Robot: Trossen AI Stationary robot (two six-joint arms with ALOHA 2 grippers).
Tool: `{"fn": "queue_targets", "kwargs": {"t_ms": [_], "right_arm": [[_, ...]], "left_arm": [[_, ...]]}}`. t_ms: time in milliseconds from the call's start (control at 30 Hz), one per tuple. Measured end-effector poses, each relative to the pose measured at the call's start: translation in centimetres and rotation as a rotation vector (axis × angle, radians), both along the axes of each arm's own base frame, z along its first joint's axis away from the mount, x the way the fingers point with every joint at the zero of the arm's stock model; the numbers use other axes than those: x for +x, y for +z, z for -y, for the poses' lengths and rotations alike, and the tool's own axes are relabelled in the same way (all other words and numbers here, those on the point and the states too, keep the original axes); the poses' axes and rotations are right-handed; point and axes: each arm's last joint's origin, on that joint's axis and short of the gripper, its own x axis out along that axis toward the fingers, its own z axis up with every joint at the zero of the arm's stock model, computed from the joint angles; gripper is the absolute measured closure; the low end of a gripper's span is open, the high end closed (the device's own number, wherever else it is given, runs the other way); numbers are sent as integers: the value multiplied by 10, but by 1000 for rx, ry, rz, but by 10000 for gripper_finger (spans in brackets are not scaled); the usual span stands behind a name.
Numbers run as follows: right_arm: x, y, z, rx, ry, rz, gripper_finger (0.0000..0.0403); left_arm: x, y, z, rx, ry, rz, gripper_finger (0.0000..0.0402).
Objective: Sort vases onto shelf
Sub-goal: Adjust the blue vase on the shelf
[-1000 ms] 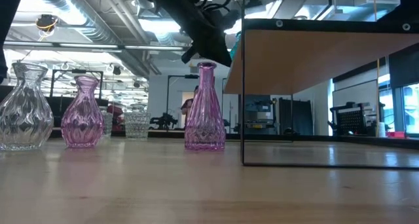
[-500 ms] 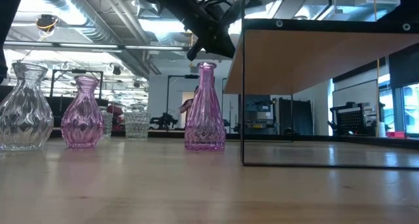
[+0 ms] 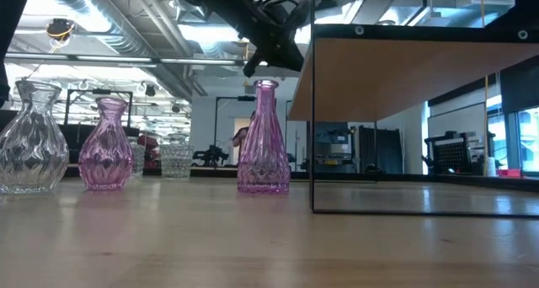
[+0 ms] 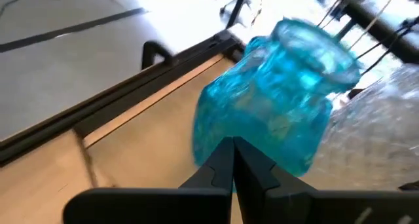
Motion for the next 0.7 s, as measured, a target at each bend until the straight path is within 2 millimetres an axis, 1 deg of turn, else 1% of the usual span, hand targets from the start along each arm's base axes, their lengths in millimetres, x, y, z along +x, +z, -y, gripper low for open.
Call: {"fn": "queue_targets", "kwargs": {"t_ms": [200, 367, 533, 700], "right_arm": [[0, 0, 0, 0, 0, 0, 219], [0, 0, 0, -3, -2, 1, 219], [0, 0, 0, -3, -1, 2, 219], [0, 0, 0, 4, -2, 2, 219]], "left_arm": [[-2, -6, 5, -88, -31, -42, 401], [6, -12, 13, -94, -64, -27, 401], [14, -19, 11, -114, -74, 14, 401], [14, -20, 9, -99, -45, 9, 401]]}}
